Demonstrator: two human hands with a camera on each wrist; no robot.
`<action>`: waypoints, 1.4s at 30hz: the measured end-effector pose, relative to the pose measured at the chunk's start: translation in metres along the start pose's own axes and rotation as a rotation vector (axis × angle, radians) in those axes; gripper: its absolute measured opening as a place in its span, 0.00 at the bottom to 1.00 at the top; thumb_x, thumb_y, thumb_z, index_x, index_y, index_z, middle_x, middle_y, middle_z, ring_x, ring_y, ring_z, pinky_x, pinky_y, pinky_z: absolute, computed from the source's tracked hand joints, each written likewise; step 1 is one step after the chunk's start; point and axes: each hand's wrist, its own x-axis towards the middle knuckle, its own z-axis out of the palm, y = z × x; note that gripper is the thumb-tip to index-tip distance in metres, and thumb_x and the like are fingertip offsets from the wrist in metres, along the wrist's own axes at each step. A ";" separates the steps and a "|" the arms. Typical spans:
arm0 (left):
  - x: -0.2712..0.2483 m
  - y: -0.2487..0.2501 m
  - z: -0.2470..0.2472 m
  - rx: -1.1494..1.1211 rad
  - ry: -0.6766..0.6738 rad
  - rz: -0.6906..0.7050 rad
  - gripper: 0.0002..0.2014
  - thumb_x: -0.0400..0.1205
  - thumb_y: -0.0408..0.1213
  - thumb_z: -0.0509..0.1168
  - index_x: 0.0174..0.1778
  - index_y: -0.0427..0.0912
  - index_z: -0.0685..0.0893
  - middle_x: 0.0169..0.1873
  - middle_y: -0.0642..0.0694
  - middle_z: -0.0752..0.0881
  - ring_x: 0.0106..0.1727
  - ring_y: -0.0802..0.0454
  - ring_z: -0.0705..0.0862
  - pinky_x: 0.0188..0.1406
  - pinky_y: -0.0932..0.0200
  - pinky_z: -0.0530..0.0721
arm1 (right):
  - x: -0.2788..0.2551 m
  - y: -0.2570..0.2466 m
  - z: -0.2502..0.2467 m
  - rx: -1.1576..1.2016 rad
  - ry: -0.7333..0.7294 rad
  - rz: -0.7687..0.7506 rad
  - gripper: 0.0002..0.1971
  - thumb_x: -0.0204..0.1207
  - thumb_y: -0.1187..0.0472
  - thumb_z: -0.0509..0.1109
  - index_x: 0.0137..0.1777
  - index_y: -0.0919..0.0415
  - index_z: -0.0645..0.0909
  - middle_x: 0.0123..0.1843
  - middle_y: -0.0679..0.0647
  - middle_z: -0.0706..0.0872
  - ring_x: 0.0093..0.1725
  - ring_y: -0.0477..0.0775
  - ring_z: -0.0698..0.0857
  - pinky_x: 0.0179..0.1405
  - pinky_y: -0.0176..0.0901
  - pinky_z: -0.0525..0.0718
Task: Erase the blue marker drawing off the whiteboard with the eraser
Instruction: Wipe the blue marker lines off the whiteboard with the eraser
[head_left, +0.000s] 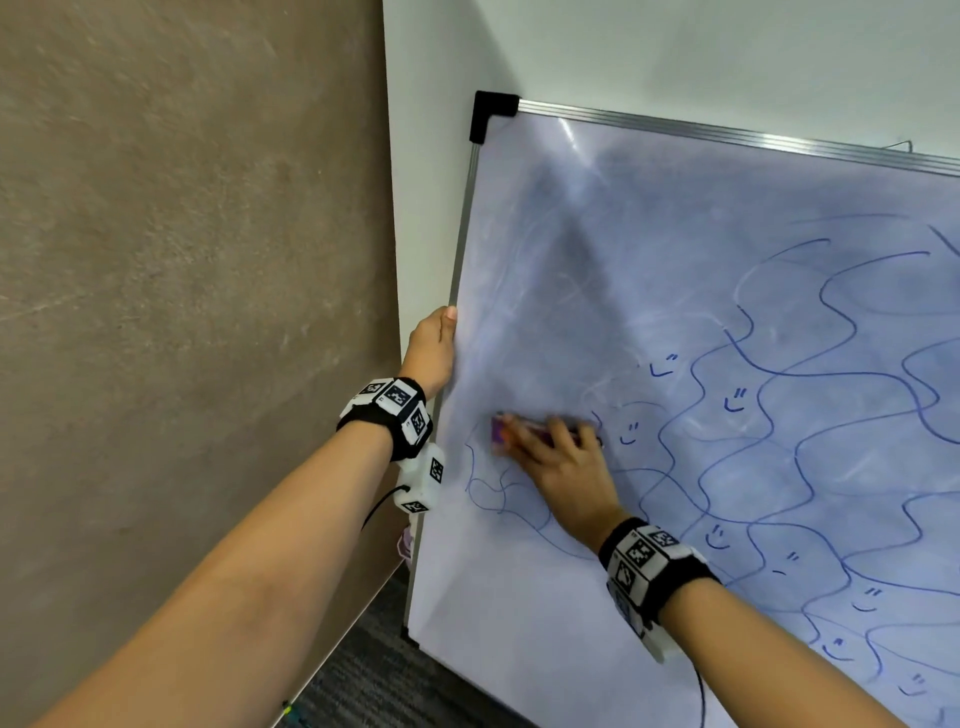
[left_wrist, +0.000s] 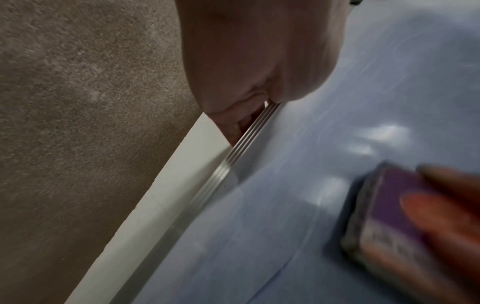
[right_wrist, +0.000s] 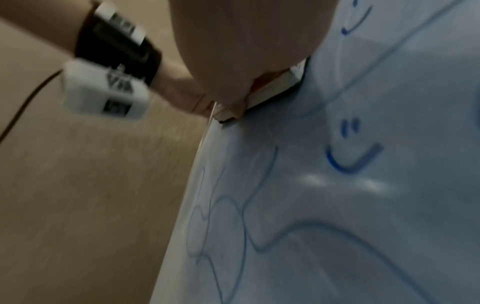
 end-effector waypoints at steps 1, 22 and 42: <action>0.000 0.000 0.001 -0.002 0.005 0.001 0.27 0.86 0.50 0.45 0.41 0.28 0.74 0.36 0.39 0.77 0.38 0.49 0.73 0.41 0.52 0.72 | 0.010 0.005 -0.003 0.015 0.051 0.054 0.31 0.64 0.69 0.72 0.68 0.47 0.81 0.75 0.51 0.76 0.58 0.65 0.72 0.52 0.59 0.69; -0.002 -0.001 0.001 -0.038 -0.006 -0.025 0.26 0.88 0.48 0.46 0.44 0.29 0.78 0.40 0.33 0.84 0.41 0.45 0.78 0.46 0.51 0.76 | 0.033 -0.025 0.001 -0.020 -0.165 -0.089 0.31 0.62 0.63 0.69 0.70 0.50 0.80 0.77 0.52 0.73 0.63 0.67 0.67 0.53 0.62 0.65; -0.002 -0.004 0.002 -0.058 -0.015 -0.016 0.22 0.91 0.42 0.47 0.48 0.32 0.81 0.45 0.37 0.86 0.46 0.44 0.82 0.51 0.51 0.79 | -0.010 -0.064 0.037 -0.011 -0.415 -0.315 0.18 0.66 0.53 0.74 0.57 0.50 0.88 0.73 0.51 0.77 0.60 0.64 0.69 0.53 0.60 0.64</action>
